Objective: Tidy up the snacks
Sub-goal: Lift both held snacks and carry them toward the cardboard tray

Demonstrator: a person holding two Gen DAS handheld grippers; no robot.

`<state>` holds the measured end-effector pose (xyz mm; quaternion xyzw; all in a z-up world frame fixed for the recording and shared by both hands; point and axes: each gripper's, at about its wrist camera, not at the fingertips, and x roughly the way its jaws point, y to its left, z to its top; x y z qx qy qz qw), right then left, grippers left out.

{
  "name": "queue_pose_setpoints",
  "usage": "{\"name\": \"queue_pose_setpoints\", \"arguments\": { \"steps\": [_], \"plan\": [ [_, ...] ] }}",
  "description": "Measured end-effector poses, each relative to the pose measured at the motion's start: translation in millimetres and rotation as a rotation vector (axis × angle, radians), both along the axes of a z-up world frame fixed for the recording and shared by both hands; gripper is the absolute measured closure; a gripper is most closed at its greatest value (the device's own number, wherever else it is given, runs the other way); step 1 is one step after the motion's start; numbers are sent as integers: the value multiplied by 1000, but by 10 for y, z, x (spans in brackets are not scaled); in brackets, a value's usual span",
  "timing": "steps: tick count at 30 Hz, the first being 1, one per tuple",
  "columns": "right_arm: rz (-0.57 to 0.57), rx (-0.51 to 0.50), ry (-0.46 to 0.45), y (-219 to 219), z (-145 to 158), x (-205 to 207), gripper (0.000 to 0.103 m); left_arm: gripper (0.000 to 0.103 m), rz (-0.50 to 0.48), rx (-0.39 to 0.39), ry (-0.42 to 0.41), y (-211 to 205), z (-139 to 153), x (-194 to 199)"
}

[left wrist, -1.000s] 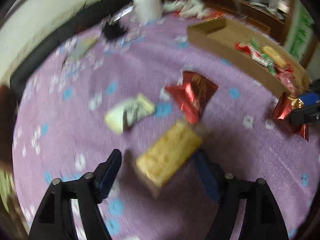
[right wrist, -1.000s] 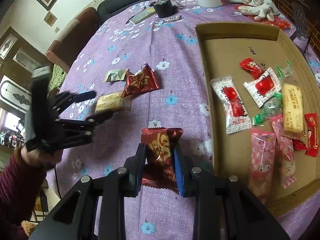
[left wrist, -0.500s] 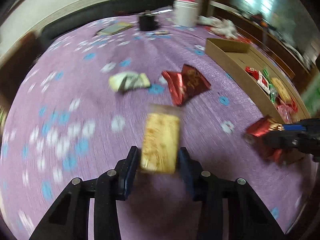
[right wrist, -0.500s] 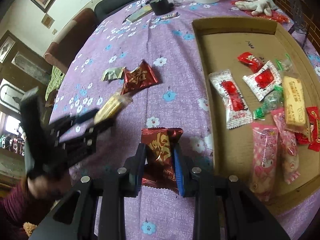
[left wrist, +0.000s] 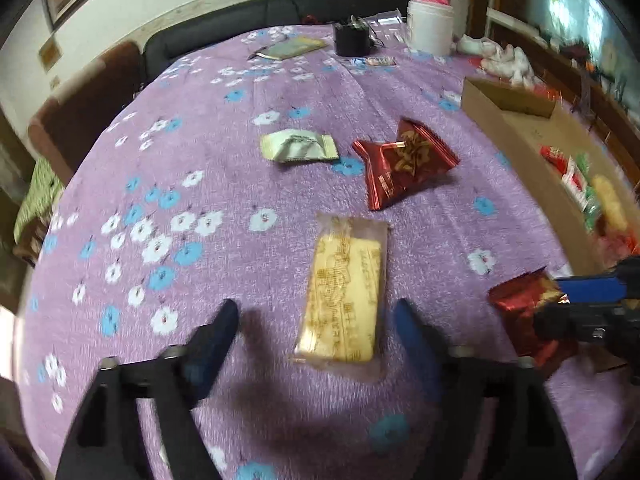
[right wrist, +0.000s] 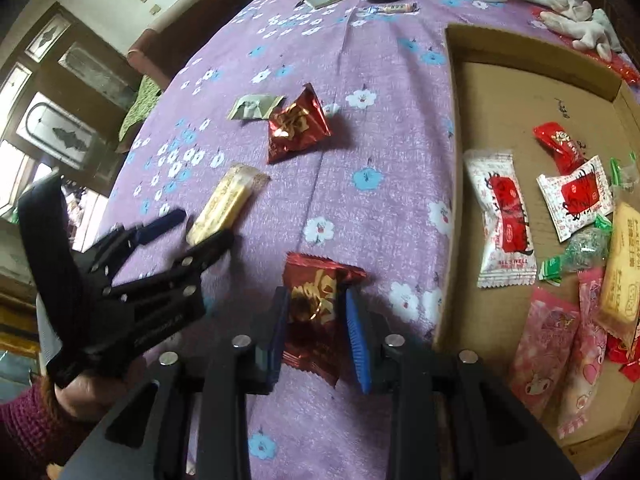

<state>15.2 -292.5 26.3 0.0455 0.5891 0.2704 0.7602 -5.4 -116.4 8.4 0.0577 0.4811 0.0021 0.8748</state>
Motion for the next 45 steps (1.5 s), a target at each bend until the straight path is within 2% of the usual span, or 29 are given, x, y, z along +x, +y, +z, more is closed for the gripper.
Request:
{"name": "queue_pose_setpoints", "arguments": {
  "steps": [1,3,4,5,6,7,8,11,14,15,18,24,33,45],
  "plan": [
    [17,1,-3,3,0,-8,74,16,8,4,4,-3,-3,41],
    [36,-5,-4,31,13,-20,72,20,11,-66,25,28,-21,110],
    [41,-10,0,45,14,-22,69,33,19,-86,13,37,-17,121],
    [44,-9,9,64,18,-26,67,52,29,-83,-9,26,0,109],
    [49,-3,17,84,22,-25,62,62,29,-84,-15,0,16,98],
    [56,-5,21,121,18,-26,61,67,28,-64,-14,-46,30,82],
    [65,-20,21,162,10,-25,61,68,23,-45,-16,-86,49,47],
    [98,-69,30,293,-13,-15,61,68,38,-103,-19,-44,88,-97],
    [117,-152,-2,416,-38,-5,61,68,54,-132,-34,81,145,-282],
    [118,-162,-15,441,-34,4,72,68,59,-119,-40,111,160,-323],
    [134,-168,-20,548,-34,8,76,68,100,-162,-47,321,222,-452],
    [182,-76,-30,919,25,-99,76,68,208,-262,-60,734,252,-718],
    [278,-44,-62,1509,121,-247,76,68,304,-277,-74,1124,266,-1055],
    [314,-19,-79,1818,212,-313,76,68,311,-278,-93,1301,327,-1169]
  ]
}}
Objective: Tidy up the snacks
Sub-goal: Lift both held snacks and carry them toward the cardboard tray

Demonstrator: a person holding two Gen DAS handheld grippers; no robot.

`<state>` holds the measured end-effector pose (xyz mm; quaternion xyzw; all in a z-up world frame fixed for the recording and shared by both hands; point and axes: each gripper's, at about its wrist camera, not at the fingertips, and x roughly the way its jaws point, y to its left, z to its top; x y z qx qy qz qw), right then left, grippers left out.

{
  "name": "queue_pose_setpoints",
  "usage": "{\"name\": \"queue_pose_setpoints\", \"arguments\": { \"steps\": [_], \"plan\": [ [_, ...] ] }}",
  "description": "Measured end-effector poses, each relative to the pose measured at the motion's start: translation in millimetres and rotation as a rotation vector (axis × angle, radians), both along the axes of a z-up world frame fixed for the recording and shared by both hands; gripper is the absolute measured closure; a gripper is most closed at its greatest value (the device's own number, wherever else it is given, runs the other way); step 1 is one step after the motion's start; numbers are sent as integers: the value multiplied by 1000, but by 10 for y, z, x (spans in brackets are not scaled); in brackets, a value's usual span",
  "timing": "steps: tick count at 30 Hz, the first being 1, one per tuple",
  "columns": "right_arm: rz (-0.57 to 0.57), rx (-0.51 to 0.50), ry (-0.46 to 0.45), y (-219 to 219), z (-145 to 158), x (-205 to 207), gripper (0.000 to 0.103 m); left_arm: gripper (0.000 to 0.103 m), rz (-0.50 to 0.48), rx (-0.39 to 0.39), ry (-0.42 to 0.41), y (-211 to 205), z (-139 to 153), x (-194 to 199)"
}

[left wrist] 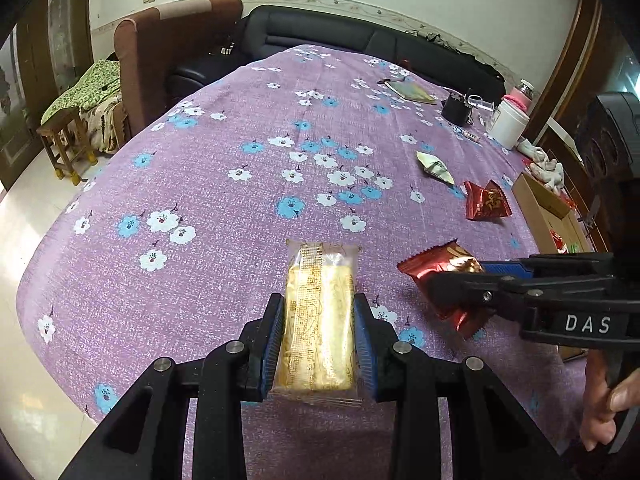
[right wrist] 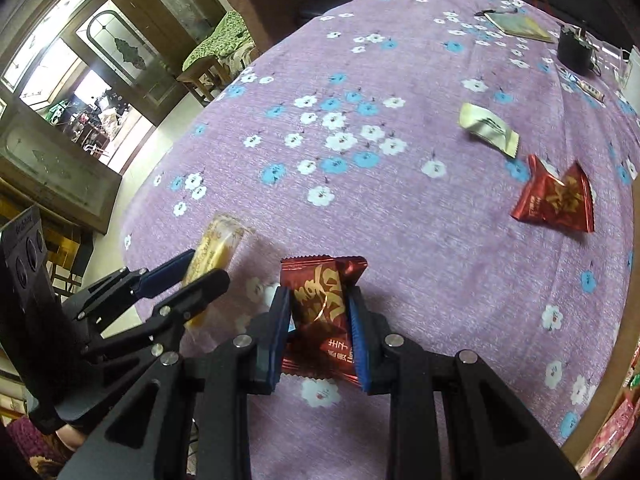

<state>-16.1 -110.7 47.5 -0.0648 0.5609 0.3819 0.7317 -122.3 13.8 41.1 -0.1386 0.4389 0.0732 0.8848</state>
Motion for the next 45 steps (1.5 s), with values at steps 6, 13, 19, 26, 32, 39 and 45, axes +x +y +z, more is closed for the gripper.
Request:
{"name": "queue_pose_setpoints", "arguments": {
  "steps": [6,13,19,26,32,39,45],
  "plan": [
    [-9,-9,2,78,-24,40,76,68,6,-11,-9,86,12,2],
    [-6,-21,10,177,-79,73,76,68,16,-21,-4,195,-28,20],
    [-8,-34,22,273,-132,117,76,68,23,-36,6,287,-72,53],
    [-11,-40,26,379,-148,137,76,68,26,-51,1,392,-74,74],
    [-32,-28,1,309,-20,138,76,68,11,-75,-17,421,-38,126],
    [-139,-35,-5,-106,42,145,76,68,-45,-124,-21,280,-54,288],
    [-271,-39,-13,-653,107,84,76,68,-159,-140,-30,-96,8,476]
  ]
}}
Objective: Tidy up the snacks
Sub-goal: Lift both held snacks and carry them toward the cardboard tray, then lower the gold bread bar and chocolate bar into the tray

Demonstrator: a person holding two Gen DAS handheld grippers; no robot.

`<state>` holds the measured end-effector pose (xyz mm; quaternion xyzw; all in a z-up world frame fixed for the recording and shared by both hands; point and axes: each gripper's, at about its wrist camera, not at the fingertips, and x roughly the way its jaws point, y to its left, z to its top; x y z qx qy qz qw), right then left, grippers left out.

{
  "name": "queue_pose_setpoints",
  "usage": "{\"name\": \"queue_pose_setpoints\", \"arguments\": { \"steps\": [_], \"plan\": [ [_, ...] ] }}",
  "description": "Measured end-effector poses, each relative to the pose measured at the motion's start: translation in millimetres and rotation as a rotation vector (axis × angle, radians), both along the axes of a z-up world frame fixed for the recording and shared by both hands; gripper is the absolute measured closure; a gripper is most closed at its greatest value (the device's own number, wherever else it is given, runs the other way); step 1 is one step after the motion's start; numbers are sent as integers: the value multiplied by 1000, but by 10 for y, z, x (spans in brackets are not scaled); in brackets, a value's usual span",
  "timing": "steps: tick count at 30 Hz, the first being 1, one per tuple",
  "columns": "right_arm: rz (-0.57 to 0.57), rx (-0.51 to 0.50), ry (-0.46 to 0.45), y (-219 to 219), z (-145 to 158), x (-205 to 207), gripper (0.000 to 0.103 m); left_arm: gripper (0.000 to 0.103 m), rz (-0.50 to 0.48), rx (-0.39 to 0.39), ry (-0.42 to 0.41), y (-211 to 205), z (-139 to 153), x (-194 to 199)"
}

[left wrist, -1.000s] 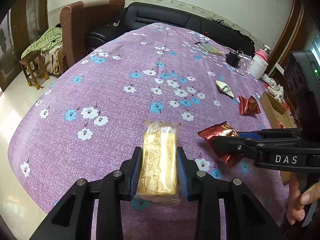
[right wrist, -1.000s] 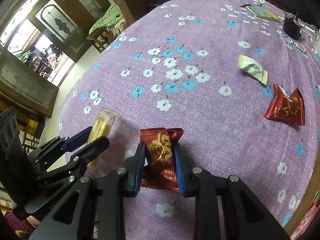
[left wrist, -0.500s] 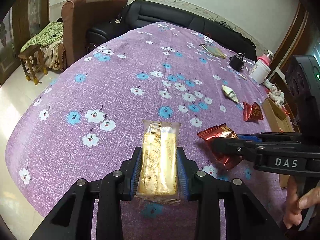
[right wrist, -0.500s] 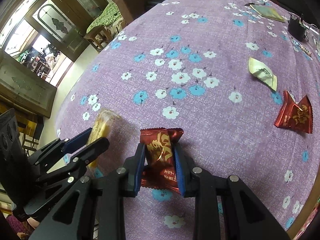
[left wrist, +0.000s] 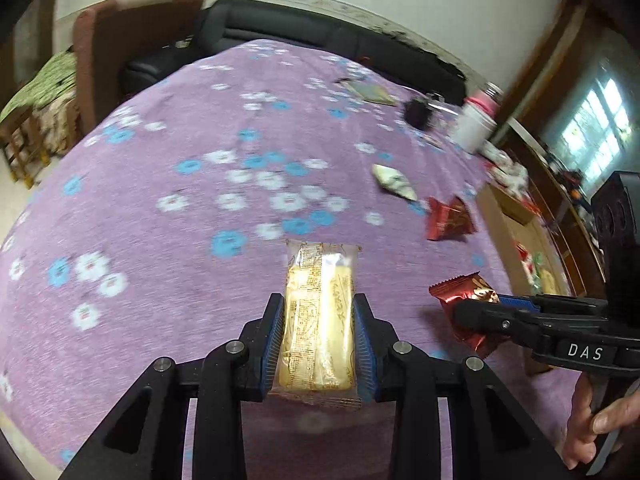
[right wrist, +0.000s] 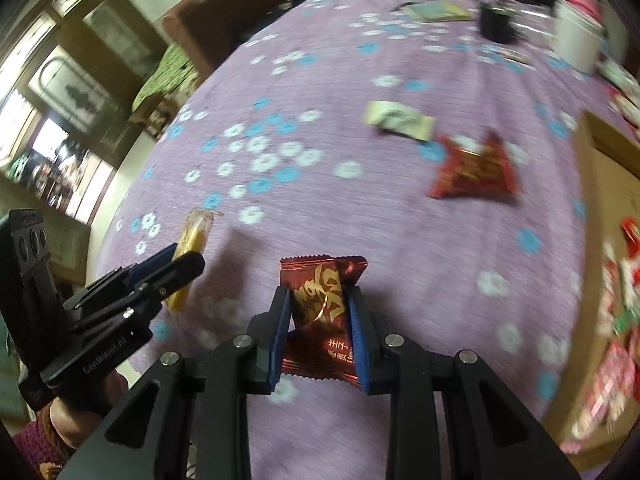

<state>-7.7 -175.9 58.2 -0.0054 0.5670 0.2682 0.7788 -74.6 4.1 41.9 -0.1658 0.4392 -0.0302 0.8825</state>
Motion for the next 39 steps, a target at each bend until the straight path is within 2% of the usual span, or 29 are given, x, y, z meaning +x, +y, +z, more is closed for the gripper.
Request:
{"name": "queue_pose_setpoints", "arguments": {
  "steps": [5,8,13,19,31,39],
  "plan": [
    [-103,14,-22,-475,76,-43,76,68,-123,12,-5,-457,58,202],
    [-160,39,-41,-741,145,-22,76,68,-198,41,-27,-766,191,316],
    [-234,80,-76,-1168,300,60,76,68,-301,73,-73,-1263,453,449],
    [-303,102,-75,-1626,305,105,76,68,-394,91,-84,-1810,535,471],
    [-386,88,-63,-2431,261,21,76,68,-500,158,-82,-2697,461,416],
    [-432,90,-56,-2843,209,7,76,68,-522,221,-70,-3060,389,450]
  ]
}}
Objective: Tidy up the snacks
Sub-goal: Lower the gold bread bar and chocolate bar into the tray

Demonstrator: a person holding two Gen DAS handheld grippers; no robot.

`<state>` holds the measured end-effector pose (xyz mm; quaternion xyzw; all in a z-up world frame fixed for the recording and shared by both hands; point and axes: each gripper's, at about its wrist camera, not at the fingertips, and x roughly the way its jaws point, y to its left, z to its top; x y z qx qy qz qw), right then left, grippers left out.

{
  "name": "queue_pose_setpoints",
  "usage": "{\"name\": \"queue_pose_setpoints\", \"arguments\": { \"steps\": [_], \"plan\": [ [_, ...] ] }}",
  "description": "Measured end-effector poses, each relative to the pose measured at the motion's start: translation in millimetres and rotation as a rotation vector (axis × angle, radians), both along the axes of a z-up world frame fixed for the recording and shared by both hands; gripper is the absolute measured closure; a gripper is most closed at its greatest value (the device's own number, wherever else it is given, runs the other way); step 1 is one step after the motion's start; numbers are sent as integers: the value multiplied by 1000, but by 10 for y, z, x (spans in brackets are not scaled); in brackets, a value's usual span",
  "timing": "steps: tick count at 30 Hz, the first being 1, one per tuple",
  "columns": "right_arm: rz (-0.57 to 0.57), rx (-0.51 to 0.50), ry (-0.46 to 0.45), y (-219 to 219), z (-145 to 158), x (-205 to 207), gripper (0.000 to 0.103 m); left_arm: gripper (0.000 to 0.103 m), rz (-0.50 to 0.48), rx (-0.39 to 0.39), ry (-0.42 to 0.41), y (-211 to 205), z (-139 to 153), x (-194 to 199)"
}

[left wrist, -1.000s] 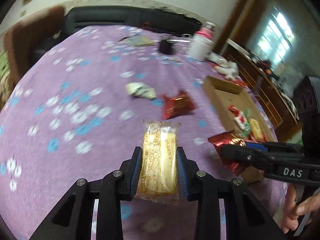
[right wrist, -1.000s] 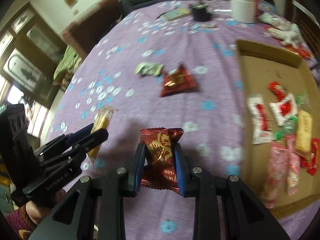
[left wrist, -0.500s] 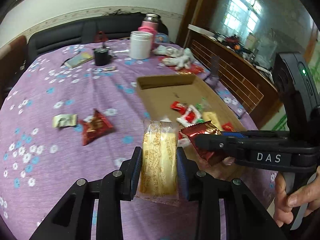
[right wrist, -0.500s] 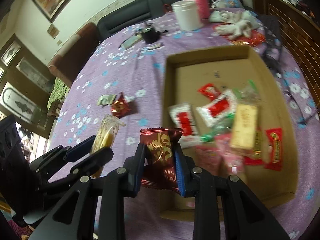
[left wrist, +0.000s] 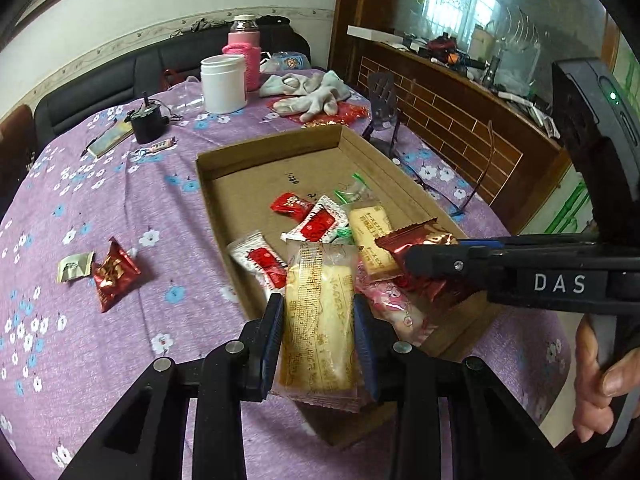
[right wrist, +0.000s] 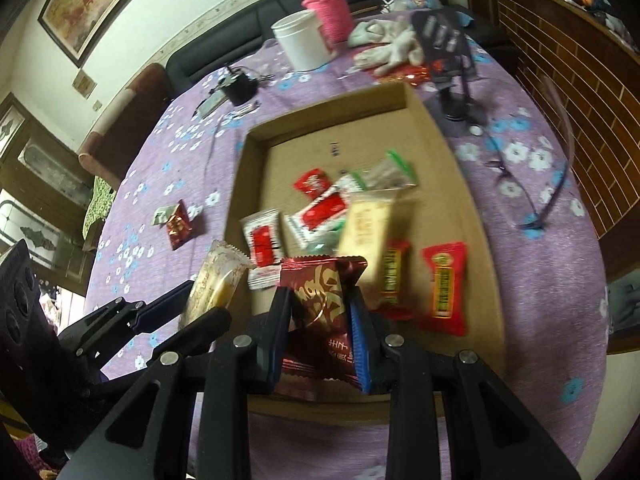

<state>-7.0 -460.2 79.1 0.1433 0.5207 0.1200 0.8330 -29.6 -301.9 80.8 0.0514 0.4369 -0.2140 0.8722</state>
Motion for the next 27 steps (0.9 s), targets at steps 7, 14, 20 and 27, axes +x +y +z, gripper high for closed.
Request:
{"name": "queue_pose_setpoints", "arguments": {
  "steps": [7,14,20,27],
  "plan": [
    [14,-4,10,-114,-66,38,76,68,11,65,-10,-179,-74,55],
    [24,-10,18,-156,-110,127,76,68,18,117,-20,-247,-151,93],
    [26,-14,24,-182,-145,183,76,68,23,149,-27,-287,-200,124],
    [30,-19,29,-188,-174,226,76,68,12,170,-39,-336,-224,135]
  ]
}}
